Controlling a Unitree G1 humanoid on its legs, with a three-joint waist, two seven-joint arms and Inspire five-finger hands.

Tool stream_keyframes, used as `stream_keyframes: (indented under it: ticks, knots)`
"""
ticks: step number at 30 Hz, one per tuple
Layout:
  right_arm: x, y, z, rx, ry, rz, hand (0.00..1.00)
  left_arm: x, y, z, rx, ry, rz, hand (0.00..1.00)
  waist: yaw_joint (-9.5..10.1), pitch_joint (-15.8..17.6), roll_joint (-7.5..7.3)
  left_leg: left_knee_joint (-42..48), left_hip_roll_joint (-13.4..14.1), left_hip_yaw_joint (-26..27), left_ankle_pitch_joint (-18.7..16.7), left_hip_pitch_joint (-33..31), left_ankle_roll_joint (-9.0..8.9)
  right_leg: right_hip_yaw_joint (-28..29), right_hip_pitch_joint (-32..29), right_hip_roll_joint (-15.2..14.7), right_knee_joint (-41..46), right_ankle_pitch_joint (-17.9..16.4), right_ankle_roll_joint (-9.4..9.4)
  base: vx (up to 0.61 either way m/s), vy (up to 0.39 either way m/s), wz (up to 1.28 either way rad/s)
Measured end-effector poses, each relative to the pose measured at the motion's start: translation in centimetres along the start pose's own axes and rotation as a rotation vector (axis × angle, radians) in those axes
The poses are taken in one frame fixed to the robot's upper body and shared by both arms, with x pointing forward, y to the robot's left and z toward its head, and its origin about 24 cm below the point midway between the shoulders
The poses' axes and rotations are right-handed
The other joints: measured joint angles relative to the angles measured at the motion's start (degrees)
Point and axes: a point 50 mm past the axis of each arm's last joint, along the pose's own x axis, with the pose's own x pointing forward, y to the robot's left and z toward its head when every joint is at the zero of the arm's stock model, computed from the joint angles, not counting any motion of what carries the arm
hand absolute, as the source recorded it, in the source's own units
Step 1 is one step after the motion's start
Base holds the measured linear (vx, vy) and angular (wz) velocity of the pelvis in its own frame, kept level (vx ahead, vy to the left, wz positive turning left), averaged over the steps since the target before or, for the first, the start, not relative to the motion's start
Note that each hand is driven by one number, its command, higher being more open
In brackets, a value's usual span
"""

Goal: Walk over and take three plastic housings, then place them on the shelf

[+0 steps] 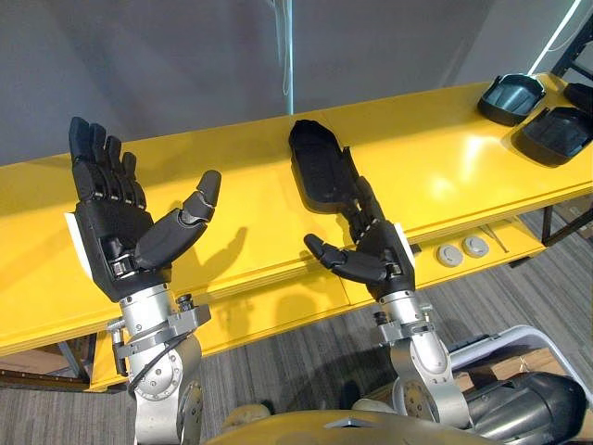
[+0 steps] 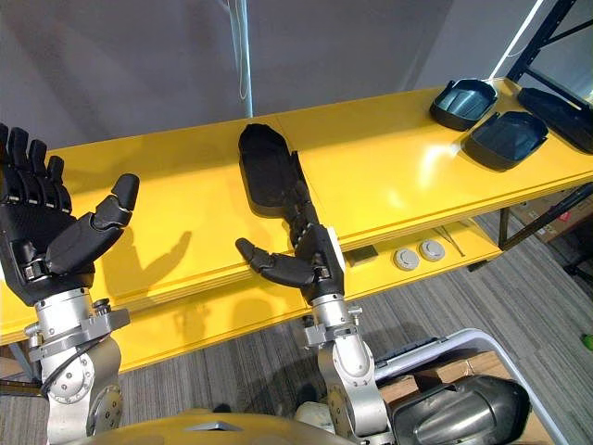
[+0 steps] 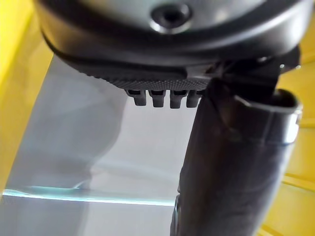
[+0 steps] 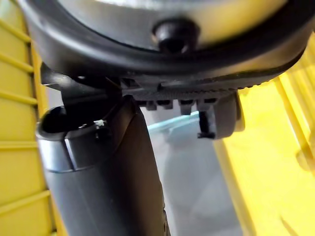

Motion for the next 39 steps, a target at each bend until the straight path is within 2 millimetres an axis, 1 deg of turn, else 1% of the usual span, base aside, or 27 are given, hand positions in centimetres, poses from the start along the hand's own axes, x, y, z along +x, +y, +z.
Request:
stream_keyframes:
  ticks: [4,7,13,16,18,24,30,39]
  knots:
    - [0.0,0.7,-0.2,0.013,0.008,0.024,1.00,0.0,0.0,0.0,-0.003,0.002,0.020,1.00,0.00,-0.07,0.00,0.07,0.01,-0.14,0.01,-0.66,0.01,-0.09,-0.61,0.04,-0.06,0.01,0.00,0.00,0.000,0.00]
    - [0.0,0.7,-0.3,0.016,0.010,-0.003,1.00,0.0,0.0,0.0,-0.004,0.003,0.031,1.00,0.06,-0.07,0.00,0.00,-0.06,-0.31,0.01,-0.72,0.01,-0.24,-0.68,-0.01,-0.17,0.01,0.00,0.01,0.004,0.02]
    - [0.9,0.2,-0.9,0.001,0.024,-0.103,1.00,-0.3,-0.4,-0.2,-0.026,0.018,0.038,1.00,0.10,-0.08,0.02,0.07,-0.09,-0.69,0.03,-0.77,0.02,-0.69,-0.63,-0.04,-0.22,0.00,-0.01,0.00,0.000,0.01]
    - [1.5,-0.3,-1.6,-0.010,0.045,-0.167,1.00,-0.3,-0.5,-0.3,-0.027,0.020,0.041,1.00,0.09,-0.19,0.22,0.07,-0.12,-0.90,0.15,-0.74,0.07,-0.94,-0.54,-0.08,-0.22,0.00,-0.01,-0.01,-0.001,0.02]
    - [1.7,-0.6,-1.7,-0.015,0.040,-0.199,1.00,-0.3,-0.5,-0.3,-0.027,0.020,0.044,1.00,0.18,-0.29,0.40,-0.01,-0.16,-1.26,0.31,-0.76,0.09,-1.32,-0.43,-0.13,-0.22,-0.02,-0.04,-0.01,-0.005,0.08]
    - [2.8,-1.0,-1.7,-0.037,0.022,-0.212,1.00,-0.3,-0.3,-0.3,-0.025,0.023,0.069,1.00,0.21,-0.88,1.37,-0.20,-0.38,-2.34,0.74,-0.41,0.21,-2.26,0.41,-0.35,-0.32,-0.04,-0.06,-0.02,0.000,0.08]
    - [2.9,-1.3,-2.0,-0.042,0.036,-0.223,1.00,-0.3,-0.2,-0.3,-0.022,0.023,0.072,1.00,0.44,-0.91,1.40,-1.13,-0.70,-3.45,1.82,-0.36,0.20,-3.22,0.69,-0.63,-0.32,-0.04,-0.06,-0.03,-0.001,0.10]
    - [3.3,-1.8,-2.2,-0.054,0.041,-0.243,1.00,-0.3,-0.2,-0.3,-0.018,0.021,0.060,1.00,0.60,-0.93,1.36,-1.15,-0.84,-3.84,2.00,-0.36,0.28,-3.97,0.99,-0.75,-0.33,0.02,0.01,0.00,0.004,0.03]
